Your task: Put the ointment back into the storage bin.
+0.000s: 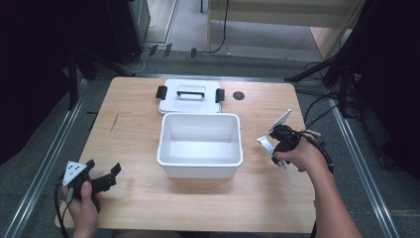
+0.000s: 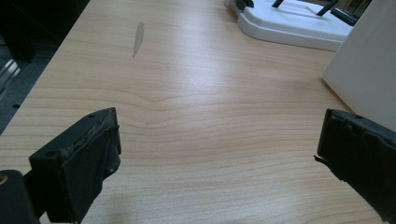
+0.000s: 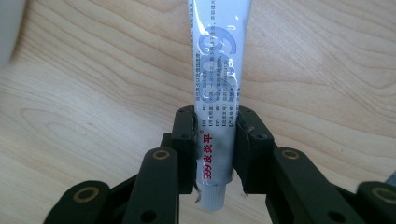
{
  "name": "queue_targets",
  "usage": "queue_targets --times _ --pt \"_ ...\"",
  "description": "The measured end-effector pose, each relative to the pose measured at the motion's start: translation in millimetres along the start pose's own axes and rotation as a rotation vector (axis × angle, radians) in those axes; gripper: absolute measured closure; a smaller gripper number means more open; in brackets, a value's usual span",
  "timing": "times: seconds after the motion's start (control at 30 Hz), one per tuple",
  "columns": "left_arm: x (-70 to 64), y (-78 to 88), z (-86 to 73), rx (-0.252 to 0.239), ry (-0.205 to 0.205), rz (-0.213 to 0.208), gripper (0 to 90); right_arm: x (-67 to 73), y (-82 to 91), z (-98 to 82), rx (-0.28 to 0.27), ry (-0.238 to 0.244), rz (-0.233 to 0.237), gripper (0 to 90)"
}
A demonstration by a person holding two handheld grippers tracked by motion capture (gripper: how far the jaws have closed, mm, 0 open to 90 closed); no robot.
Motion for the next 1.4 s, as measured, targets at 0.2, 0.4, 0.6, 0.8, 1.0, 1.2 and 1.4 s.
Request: queue_targets --times 0.2,0.4,0.6,0.8,1.0,1.2,1.4 --pt "0.0 0.0 0.0 0.001 0.0 0.001 0.1 1.3 20.3 2.2 -0.015 -0.001 -0.006 72.6" --pt "-0.1 -0.2 -0.1 0.001 0.0 0.001 0.1 6.8 44.0 5.3 -0.036 -0.044 0.017 72.6" --pt "-0.2 -0.1 0.0 0.001 0.001 0.001 0.1 9.5 61.1 6.4 -0.048 -0.05 0.021 72.5" --pt "-0.3 -0.3 -0.1 0.002 -0.001 0.0 0.1 13.7 77.4 9.0 -0.067 -0.038 0.019 72.5" --pt "-0.3 -0.3 -0.1 0.003 -0.002 0.001 0.1 23.3 86.7 13.7 -0.083 -0.021 0.027 72.5" --pt "-0.3 -0.3 -0.1 0.003 0.002 -0.001 0.1 31.7 93.8 20.2 -0.087 -0.015 0.024 72.5" --pt "-0.4 -0.4 -0.1 0.004 0.004 -0.002 0.2 40.8 101.1 25.5 -0.088 0.0 0.022 72.5"
Point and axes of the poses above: each handheld gripper's, and its own axes: y roughly backward along the jaws, z roughly out of its top, x roughly to its left, the point moved 9 cm from there along -y, roughly forward along the jaws, and after that the axes turned 11 degrees about x, right-handed, at the moved point
